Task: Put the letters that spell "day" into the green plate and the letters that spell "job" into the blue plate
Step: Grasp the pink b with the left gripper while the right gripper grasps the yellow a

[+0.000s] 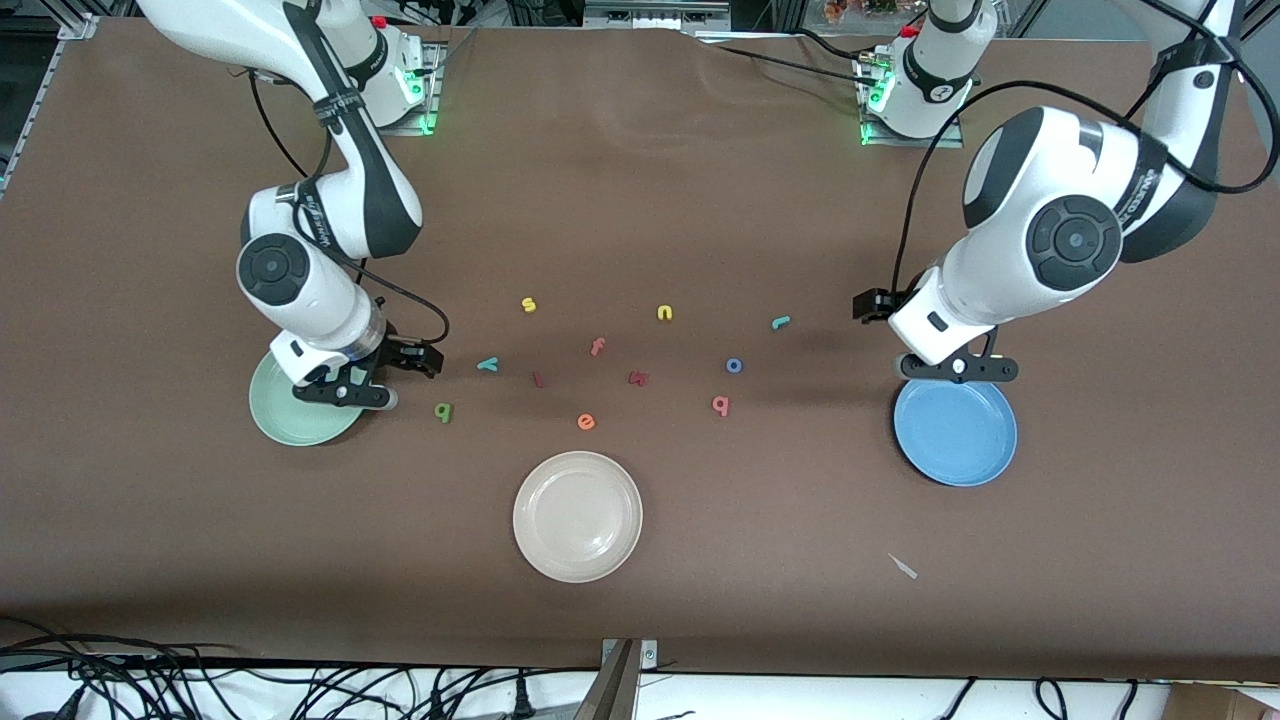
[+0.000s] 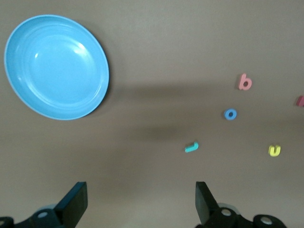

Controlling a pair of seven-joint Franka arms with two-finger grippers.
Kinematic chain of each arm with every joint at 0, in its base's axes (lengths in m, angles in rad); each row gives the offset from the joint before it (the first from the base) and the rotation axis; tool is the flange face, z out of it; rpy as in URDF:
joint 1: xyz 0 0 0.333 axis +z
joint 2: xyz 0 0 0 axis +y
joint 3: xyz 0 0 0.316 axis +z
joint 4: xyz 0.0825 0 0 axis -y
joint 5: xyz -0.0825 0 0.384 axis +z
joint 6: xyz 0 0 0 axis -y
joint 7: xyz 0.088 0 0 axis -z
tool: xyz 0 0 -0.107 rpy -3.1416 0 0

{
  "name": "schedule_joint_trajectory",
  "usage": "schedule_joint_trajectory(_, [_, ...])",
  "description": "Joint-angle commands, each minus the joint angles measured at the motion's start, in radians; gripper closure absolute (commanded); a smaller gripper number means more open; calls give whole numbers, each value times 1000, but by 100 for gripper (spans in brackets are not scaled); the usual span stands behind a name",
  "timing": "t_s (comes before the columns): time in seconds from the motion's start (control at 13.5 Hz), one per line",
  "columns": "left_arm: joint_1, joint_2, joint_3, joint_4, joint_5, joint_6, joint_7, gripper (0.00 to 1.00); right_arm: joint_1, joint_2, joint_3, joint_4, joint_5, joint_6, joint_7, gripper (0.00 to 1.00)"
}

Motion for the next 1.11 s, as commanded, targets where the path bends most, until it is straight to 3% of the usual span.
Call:
schedule_joint_trajectory(0.0, [-87, 77, 7, 28, -16, 85, -137, 0, 0, -25, 8, -111, 14, 120, 16, 0])
schedule_joint_trajectory(0.22, [-158, 179, 9, 57, -20, 235, -273, 0, 0, 33, 10, -111, 14, 172, 17, 0])
schedule_joint_trajectory(0.59, [-252, 356, 11, 93, -7, 541, -243, 0, 15, 93, 18, -102, 14, 216, 100, 0])
schedule_joint_trajectory(0.82, [-250, 374, 11, 94, 94, 555, -27, 0, 23, 110, 18, -91, 14, 220, 160, 0])
schedule_joint_trajectory(1.04, [-255, 397, 11, 90, 102, 557, 11, 0, 18, 137, 18, -75, 12, 220, 181, 0])
